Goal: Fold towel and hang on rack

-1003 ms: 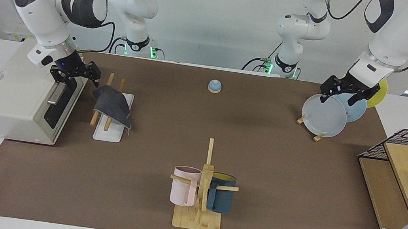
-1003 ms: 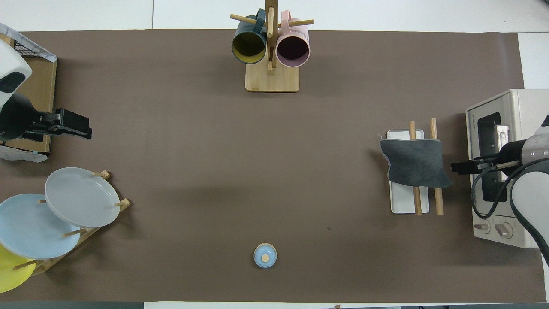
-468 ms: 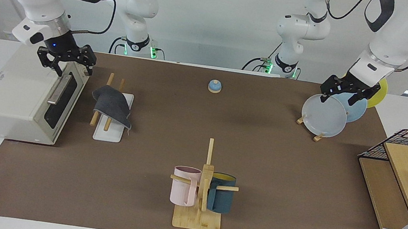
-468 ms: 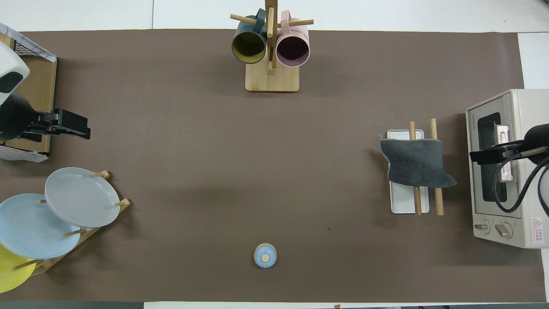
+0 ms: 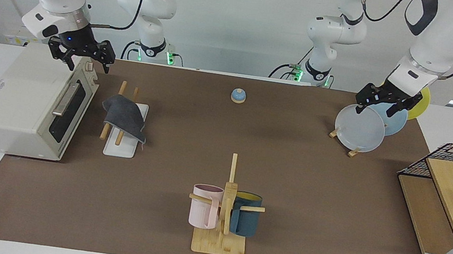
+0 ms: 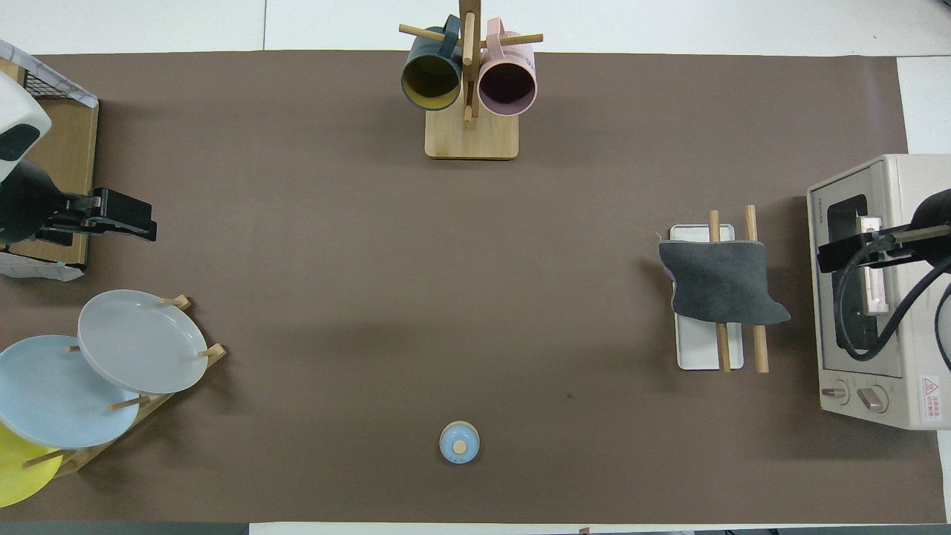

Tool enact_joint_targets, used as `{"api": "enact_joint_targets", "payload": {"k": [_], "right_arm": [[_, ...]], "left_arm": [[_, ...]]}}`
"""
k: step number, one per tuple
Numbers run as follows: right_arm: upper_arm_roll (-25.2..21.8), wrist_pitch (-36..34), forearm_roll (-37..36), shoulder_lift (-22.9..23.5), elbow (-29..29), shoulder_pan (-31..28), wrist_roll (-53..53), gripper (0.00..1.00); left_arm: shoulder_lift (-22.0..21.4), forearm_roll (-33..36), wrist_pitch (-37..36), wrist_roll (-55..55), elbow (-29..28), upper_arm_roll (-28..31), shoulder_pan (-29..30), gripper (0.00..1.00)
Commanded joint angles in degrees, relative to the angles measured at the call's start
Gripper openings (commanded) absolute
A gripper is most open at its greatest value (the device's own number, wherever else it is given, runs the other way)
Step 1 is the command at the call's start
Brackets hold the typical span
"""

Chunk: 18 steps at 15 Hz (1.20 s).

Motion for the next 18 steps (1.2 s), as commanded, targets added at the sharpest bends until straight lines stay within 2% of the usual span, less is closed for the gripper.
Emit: {"api": "enact_joint_targets", "payload": {"k": [1, 18], "right_arm": [[0.4, -0.9, -0.9, 0.1, -0.3, -0.6, 1.0, 1.0], [-0.2, -1.4, -0.9, 0.3, 0.2, 0.1, 5.3, 1.0]], "left_arm": [[-1.1, 0.0, 0.4, 0.7, -1.0, 0.7, -0.4, 1.0], [-1.1, 0.0, 0.4, 0.7, -1.0, 0.7, -0.4, 1.0]]}}
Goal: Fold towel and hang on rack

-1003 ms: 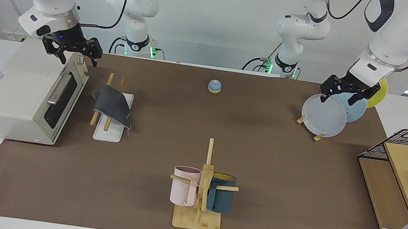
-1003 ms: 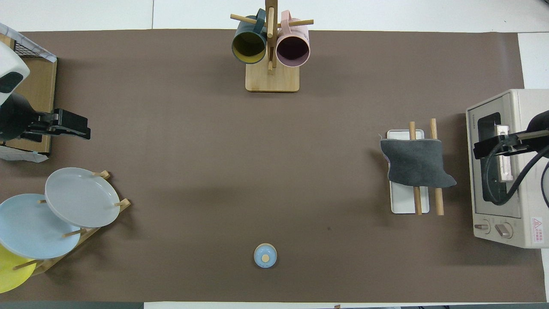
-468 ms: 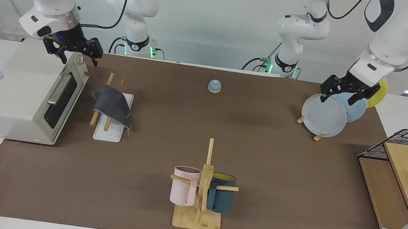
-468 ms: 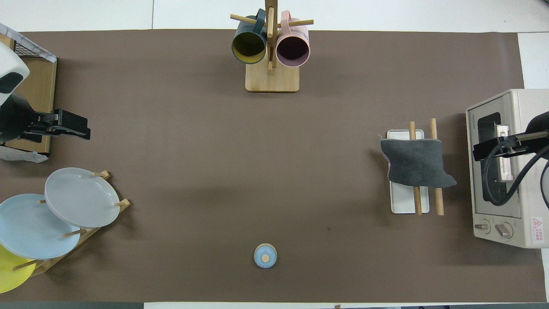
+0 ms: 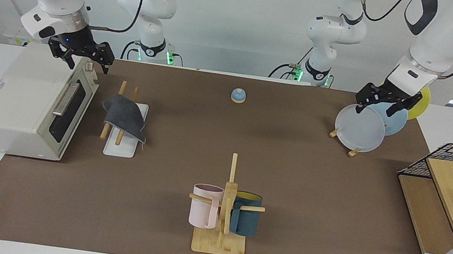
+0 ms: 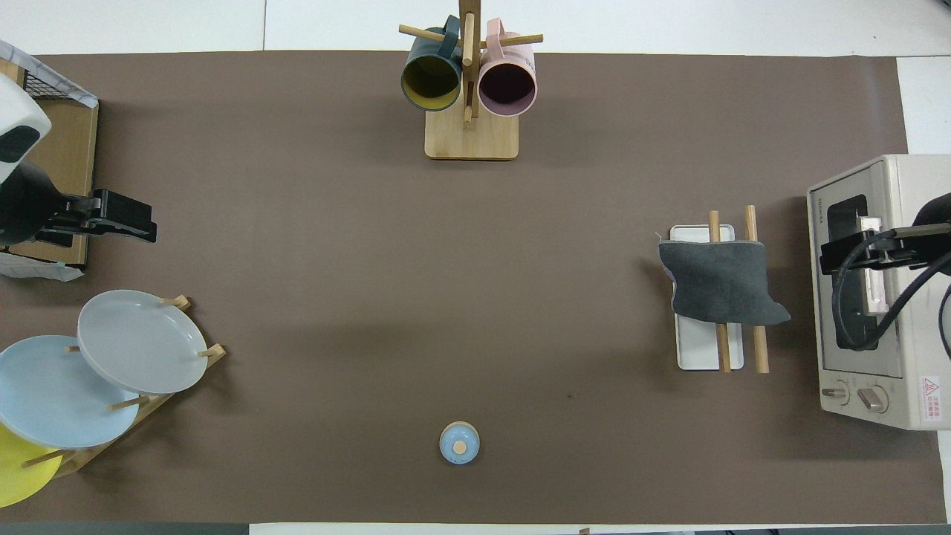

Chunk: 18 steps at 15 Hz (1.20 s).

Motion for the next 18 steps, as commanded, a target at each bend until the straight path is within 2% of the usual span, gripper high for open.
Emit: {"api": "enact_joint_targets", "payload": {"k": [1, 5, 7, 10, 11, 18], "right_arm": [[-0.1, -0.4, -0.9, 0.1, -0.1, 0.1, 0.9, 1.0], [-0.2, -0.5, -0.8, -0.1, -0.6, 0.0, 0.7, 1.0], [-1.7, -0.5, -0.7, -0.4, -0.5, 1.5, 0.9, 1.0], [-11.2, -0.3, -0.7, -0.2, -0.6, 10.8, 1.2, 1.0], [-12.4, 0.0, -0.7, -0.1, -0.7, 11.7, 1.2, 1.0], [-12.0, 0.6, -0.9, 1.4, 0.2, 10.1, 0.9, 1.0]], "left_arm": [[-1.1, 0.0, 0.6, 0.7, -1.0, 0.7, -0.4, 1.0], [-1.2, 0.0, 0.2, 0.7, -1.0, 0.7, -0.4, 1.0], [-1.1, 0.0, 0.5, 0.7, -1.0, 0.7, -0.4, 1.0], [-1.1, 0.0, 0.4, 0.7, -1.0, 0.7, -0.4, 1.0], [-1.1, -0.1, 0.4, 0.7, -1.0, 0.7, -0.4, 1.0], [-1.1, 0.0, 0.4, 0.7, -1.0, 0.7, -0.4, 1.0]]}}
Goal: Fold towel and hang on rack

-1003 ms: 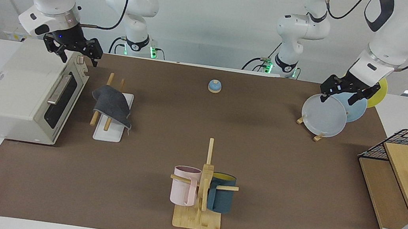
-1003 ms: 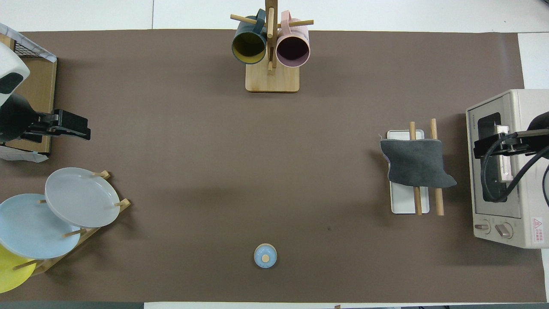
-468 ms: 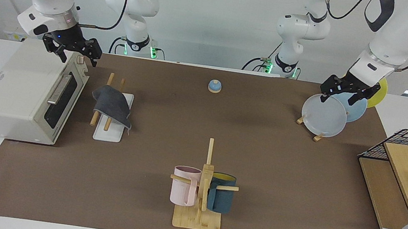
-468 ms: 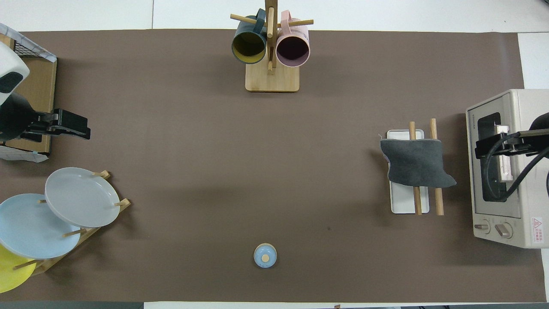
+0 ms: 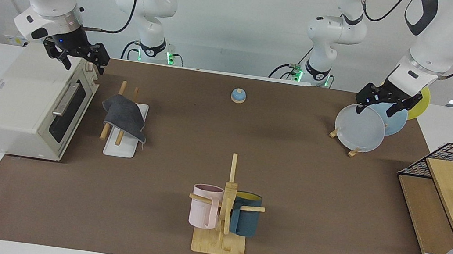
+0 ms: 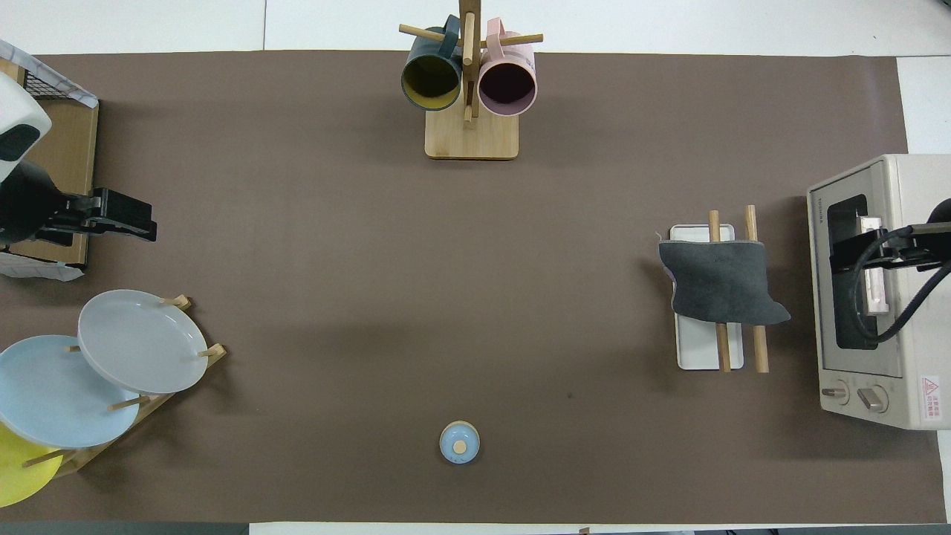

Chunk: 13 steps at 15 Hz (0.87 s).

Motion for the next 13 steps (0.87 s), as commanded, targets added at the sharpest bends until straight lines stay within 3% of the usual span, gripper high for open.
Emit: {"api": "enact_joint_targets", "payload": {"k": [1, 3, 13], "right_arm": [[0.3, -0.2, -1.1, 2.1, 1.7, -0.6, 0.9, 1.0], [0.3, -3.9, -0.8, 5.8, 7.8, -0.8, 0.9, 1.0], [0.2, -3.8, 0.0, 5.2, 7.1, -0.6, 0.6, 1.0]], "left_arm": [[-1.1, 0.0, 0.3, 0.7, -1.0, 0.7, -0.4, 1.0], [-1.1, 0.0, 0.4, 0.7, -1.0, 0.7, -0.4, 1.0], [-1.1, 0.0, 0.4, 0.6, -1.0, 0.7, -0.4, 1.0]]}}
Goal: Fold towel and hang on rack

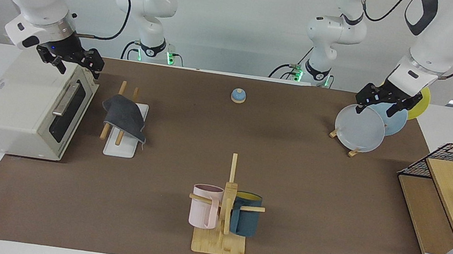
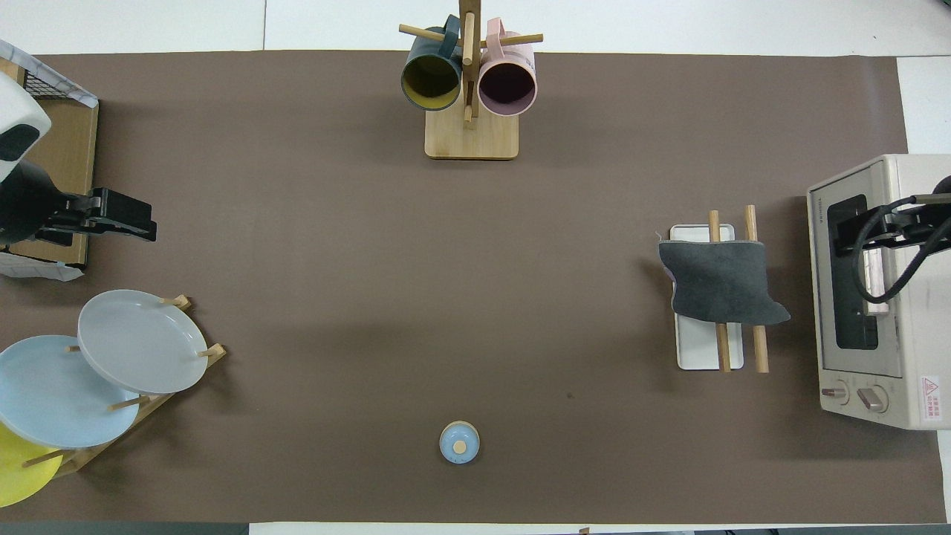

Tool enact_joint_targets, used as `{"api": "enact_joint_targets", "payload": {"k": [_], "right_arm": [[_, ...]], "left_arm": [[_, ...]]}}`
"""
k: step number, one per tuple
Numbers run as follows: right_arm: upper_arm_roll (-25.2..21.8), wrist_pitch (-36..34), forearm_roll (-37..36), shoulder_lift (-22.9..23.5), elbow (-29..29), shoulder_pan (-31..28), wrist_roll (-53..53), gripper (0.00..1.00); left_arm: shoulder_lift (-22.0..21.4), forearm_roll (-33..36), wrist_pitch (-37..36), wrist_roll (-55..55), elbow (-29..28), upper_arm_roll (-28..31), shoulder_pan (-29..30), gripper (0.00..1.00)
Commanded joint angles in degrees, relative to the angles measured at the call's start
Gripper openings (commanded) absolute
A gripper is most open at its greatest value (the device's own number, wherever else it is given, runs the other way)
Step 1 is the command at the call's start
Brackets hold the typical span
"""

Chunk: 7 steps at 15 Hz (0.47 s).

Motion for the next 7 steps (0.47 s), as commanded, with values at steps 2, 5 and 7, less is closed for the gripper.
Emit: {"api": "enact_joint_targets", "payload": {"k": [2, 5, 7], "right_arm": [[0.2, 0.9, 0.0, 0.2, 0.7, -0.1, 0.5, 1.0], [0.2, 3.6, 0.1, 0.3, 0.7, -0.1, 0.6, 1.0], [0.2, 3.4, 0.1, 0.3, 0.7, -0.1, 0.6, 1.0]], "left_arm": [[-1.1, 0.0, 0.4, 0.7, -1.0, 0.7, -0.4, 1.0], [-1.1, -0.1, 0.4, 0.7, -1.0, 0.7, -0.4, 1.0], [-1.1, 0.0, 0.4, 0.7, -1.0, 0.7, -0.4, 1.0]]}}
